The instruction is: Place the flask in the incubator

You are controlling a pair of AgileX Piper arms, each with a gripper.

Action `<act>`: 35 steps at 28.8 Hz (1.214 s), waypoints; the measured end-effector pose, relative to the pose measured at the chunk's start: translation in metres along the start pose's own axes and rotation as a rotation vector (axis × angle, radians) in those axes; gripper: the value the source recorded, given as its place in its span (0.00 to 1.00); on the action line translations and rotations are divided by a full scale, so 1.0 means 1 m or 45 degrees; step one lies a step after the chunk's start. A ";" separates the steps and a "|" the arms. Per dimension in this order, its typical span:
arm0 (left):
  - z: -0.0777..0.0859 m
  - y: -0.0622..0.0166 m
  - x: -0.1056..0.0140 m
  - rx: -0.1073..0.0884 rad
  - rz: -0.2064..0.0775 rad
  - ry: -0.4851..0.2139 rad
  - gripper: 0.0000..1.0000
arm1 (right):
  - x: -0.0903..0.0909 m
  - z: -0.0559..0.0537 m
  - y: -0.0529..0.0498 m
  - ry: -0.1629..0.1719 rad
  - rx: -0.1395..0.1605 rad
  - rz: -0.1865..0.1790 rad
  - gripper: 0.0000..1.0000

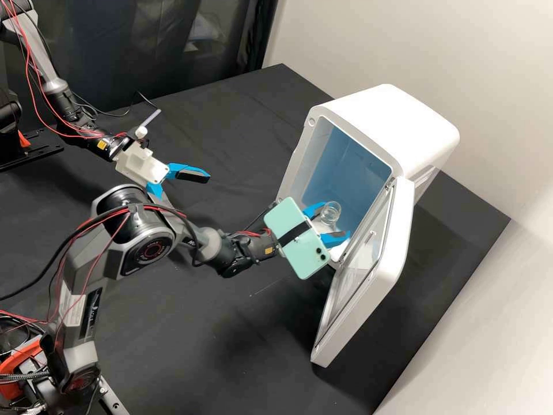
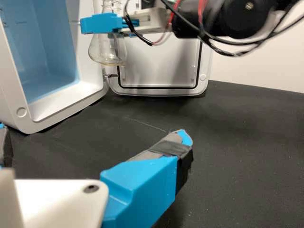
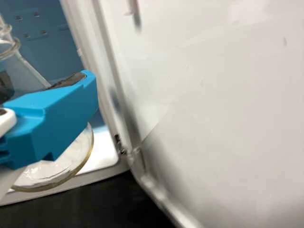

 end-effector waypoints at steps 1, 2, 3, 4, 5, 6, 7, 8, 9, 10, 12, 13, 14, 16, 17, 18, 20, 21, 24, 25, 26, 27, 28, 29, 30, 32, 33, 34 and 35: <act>0.000 0.0000 0.000 0.000 0.000 0.000 1.00 | 0.005 -0.002 0.001 -0.010 0.002 0.005 0.00; 0.000 0.0000 0.000 0.000 0.000 0.000 1.00 | 0.009 -0.004 0.000 -0.023 0.007 0.005 0.00; 0.000 0.0000 0.000 0.000 0.000 0.000 1.00 | 0.013 -0.007 0.001 -0.024 0.007 0.010 0.00; 0.000 0.0000 0.000 0.000 0.000 0.000 1.00 | 0.020 -0.013 0.000 -0.027 0.002 0.013 0.00; 0.000 0.0000 0.000 0.000 0.000 0.000 1.00 | 0.024 -0.015 -0.001 -0.031 -0.009 0.005 0.00; 0.000 0.0000 0.000 0.000 0.000 0.000 1.00 | 0.028 -0.018 -0.003 -0.034 -0.015 -0.001 0.00; 0.000 0.0000 0.000 0.000 0.000 0.000 1.00 | 0.031 -0.020 -0.006 -0.048 -0.018 -0.009 0.00; 0.000 0.0000 0.000 0.000 0.000 0.000 1.00 | 0.034 -0.024 -0.007 -0.059 -0.007 -0.006 0.00; 0.000 -0.0005 0.000 0.000 -0.002 0.001 1.00 | 0.037 -0.025 -0.008 -0.087 0.019 -0.003 0.00; 0.000 -0.0009 0.000 0.000 -0.004 0.001 1.00 | 0.041 -0.026 -0.009 -0.115 0.041 -0.002 0.00; 0.000 -0.0012 0.000 0.000 -0.005 0.001 1.00 | 0.046 -0.028 -0.010 -0.146 0.082 0.019 0.00; 0.000 -0.0012 0.000 0.000 -0.005 0.001 1.00 | 0.049 -0.029 -0.011 -0.155 0.101 0.031 0.00; 0.000 -0.0012 0.000 0.000 -0.005 0.001 1.00 | 0.050 -0.031 -0.011 -0.157 0.115 0.039 0.00; 0.000 -0.0014 0.000 0.001 -0.006 -0.001 1.00 | 0.049 -0.032 -0.013 -0.160 0.118 0.040 0.00; 0.000 -0.0014 0.000 -0.001 -0.005 0.000 1.00 | 0.049 -0.033 -0.013 -0.159 0.125 0.047 0.00; 0.002 -0.0019 0.000 -0.002 -0.007 -0.004 1.00 | 0.048 -0.033 -0.016 -0.156 0.127 0.046 0.00; 0.003 -0.0022 0.000 -0.002 -0.008 -0.008 1.00 | 0.046 -0.035 -0.020 -0.152 0.116 0.042 0.00; 0.004 -0.0025 0.000 -0.002 -0.009 -0.012 1.00 | 0.045 -0.036 -0.023 -0.152 0.114 0.041 0.00; 0.005 -0.0027 0.000 -0.001 -0.010 -0.015 1.00 | 0.034 -0.050 -0.041 -0.126 0.055 -0.087 0.00; 0.005 -0.0027 0.000 -0.001 -0.010 -0.015 1.00 | 0.030 -0.055 -0.046 -0.119 0.037 -0.127 0.00; 0.005 -0.0027 0.000 -0.001 -0.010 -0.015 1.00 | 0.026 -0.059 -0.051 -0.110 0.014 -0.166 0.00; 0.005 -0.0027 0.000 -0.001 -0.010 -0.015 1.00 | 0.021 -0.064 -0.056 -0.103 -0.005 -0.208 0.00; 0.005 -0.0027 0.000 -0.001 -0.010 -0.015 1.00 | 0.017 -0.068 -0.057 -0.095 -0.015 -0.233 0.00; 0.005 -0.0027 0.000 -0.001 -0.010 -0.015 1.00 | 0.011 -0.073 -0.059 -0.086 -0.018 -0.250 0.00; 0.005 -0.0027 0.000 -0.001 -0.010 -0.015 1.00 | 0.007 -0.074 -0.058 -0.083 -0.023 -0.251 0.00; 0.005 -0.0027 0.000 -0.001 -0.010 -0.015 1.00 | -0.001 -0.077 -0.054 -0.074 -0.021 -0.251 0.00; 0.005 -0.0027 0.000 -0.001 -0.010 -0.015 1.00 | -0.004 -0.079 -0.053 -0.069 -0.019 -0.250 0.00; 0.005 -0.0027 0.000 -0.001 -0.010 -0.015 1.00 | -0.008 -0.081 -0.050 -0.058 -0.017 -0.242 0.00; 0.005 -0.0027 0.000 -0.001 -0.010 -0.015 1.00 | -0.009 -0.082 -0.051 -0.055 -0.017 -0.243 0.00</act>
